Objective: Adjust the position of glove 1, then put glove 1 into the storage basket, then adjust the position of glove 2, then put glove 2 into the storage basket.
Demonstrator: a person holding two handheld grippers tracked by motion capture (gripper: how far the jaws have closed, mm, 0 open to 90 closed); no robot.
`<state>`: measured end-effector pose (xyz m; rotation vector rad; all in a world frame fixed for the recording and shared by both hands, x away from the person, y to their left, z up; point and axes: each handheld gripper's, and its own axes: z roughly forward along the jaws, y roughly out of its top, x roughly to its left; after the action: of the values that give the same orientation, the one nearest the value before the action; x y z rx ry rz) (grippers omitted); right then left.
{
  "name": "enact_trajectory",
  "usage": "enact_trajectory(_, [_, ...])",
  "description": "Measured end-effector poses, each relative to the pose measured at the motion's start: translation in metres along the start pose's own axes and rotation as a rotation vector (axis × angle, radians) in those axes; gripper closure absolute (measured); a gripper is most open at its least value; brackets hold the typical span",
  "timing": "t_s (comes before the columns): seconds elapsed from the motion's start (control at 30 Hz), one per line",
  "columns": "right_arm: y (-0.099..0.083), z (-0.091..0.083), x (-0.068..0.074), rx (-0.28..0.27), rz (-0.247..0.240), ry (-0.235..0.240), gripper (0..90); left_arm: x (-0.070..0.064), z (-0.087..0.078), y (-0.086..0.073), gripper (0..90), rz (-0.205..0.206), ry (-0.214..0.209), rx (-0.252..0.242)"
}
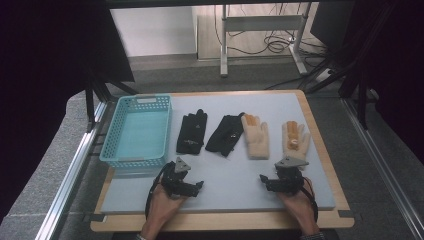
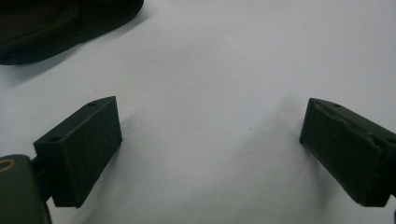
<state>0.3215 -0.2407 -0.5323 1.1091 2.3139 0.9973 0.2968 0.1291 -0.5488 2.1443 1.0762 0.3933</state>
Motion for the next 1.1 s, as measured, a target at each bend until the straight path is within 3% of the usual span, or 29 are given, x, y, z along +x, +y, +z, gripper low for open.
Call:
enact_trajectory(0.77, [0.0002, 0.0006, 0.0007, 0.007, -0.004, -0.006, 20.8, -0.0001, 0.0, -0.0003, 5.8, -0.004, 0.0, -0.005])
enact_trajectory(1.03, [0.0009, -0.0001, -0.0009, 0.002, 0.014, 0.001, 22.0, 0.0, 0.0, -0.0004, 5.9, -0.005, 0.0, -0.006])
enact_trajectory(1.1, [0.0025, -0.0003, -0.0026, 0.0, 0.035, 0.023, 22.8, -0.0001, 0.0, -0.0004, 5.9, -0.005, 0.0, -0.006])
